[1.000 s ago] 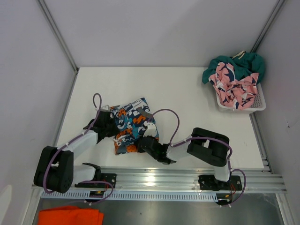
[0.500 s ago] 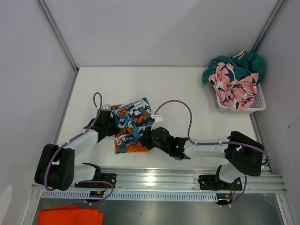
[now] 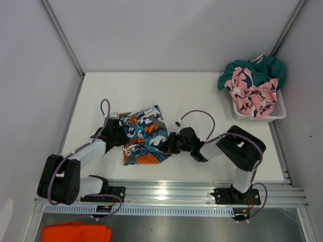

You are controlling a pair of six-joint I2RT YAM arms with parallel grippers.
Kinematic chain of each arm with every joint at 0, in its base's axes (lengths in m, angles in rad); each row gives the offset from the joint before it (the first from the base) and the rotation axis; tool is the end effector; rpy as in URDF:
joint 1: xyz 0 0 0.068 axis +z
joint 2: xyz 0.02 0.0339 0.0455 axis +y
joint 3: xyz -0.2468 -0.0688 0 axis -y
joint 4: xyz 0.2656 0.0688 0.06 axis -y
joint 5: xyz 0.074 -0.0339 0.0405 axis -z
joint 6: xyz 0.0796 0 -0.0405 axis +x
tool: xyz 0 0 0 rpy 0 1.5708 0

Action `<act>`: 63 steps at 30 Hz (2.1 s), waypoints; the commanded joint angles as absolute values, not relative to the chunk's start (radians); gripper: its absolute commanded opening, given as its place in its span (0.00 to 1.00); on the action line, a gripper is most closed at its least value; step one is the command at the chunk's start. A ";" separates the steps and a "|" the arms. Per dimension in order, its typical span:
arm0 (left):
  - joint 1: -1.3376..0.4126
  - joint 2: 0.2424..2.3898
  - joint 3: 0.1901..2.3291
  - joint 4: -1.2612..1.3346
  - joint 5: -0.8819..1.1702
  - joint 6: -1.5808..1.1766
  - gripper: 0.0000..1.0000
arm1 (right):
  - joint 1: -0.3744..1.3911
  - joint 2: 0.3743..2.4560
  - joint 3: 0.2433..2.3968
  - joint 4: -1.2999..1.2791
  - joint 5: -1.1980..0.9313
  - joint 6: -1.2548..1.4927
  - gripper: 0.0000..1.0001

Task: Fold and stack the shorts

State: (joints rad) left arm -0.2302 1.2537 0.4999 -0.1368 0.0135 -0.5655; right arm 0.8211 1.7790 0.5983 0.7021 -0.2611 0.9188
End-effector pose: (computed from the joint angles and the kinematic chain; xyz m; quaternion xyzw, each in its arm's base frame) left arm 0.2669 -0.0636 0.0906 -0.1551 0.9299 -0.1351 0.3051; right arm 0.2313 0.2785 0.0626 -0.0262 0.8496 0.4653 0.2470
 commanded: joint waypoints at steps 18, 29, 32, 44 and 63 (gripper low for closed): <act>-0.322 1.568 0.897 -0.118 0.072 -0.419 0.08 | 1.339 1.821 0.905 0.396 0.219 0.775 0.17; -0.319 1.387 1.108 -0.345 -0.034 -0.439 0.99 | 1.030 1.505 0.986 0.078 0.025 0.611 0.64; -0.321 1.312 1.010 -0.397 -0.044 -0.471 0.99 | 0.888 1.526 0.994 0.022 -0.093 0.559 0.69; -0.322 0.841 0.473 -0.376 -0.028 -0.693 0.99 | 0.681 1.752 1.161 -0.182 0.044 0.315 0.98; -0.397 1.161 0.388 -0.072 0.064 -0.747 0.99 | 0.660 1.905 1.167 -0.161 0.012 0.291 0.53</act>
State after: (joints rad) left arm -0.3737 1.0916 0.3779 -0.0837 0.0387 -0.7353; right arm 0.6510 1.9114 1.1904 -0.1612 0.0212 0.2775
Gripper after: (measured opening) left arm 0.990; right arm 0.616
